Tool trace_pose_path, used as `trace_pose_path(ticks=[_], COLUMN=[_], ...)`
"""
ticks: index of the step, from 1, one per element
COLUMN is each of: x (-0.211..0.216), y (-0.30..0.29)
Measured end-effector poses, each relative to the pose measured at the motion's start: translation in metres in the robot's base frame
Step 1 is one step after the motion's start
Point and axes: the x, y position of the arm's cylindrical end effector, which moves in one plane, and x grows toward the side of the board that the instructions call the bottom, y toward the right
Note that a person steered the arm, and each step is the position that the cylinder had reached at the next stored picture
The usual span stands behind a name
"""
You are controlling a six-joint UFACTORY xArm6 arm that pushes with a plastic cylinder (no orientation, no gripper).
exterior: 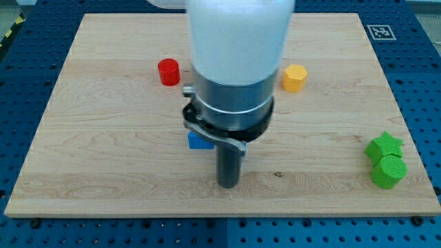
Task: Move the blue cube into the blue triangle
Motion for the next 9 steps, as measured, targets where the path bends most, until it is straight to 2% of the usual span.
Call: trace_pose_path(ticks=[1, 2, 3, 4, 9], x=[0.008, 0.021, 0.015, 0.0, -0.019], y=[-0.007, 0.031, 0.077, 0.084, -0.022])
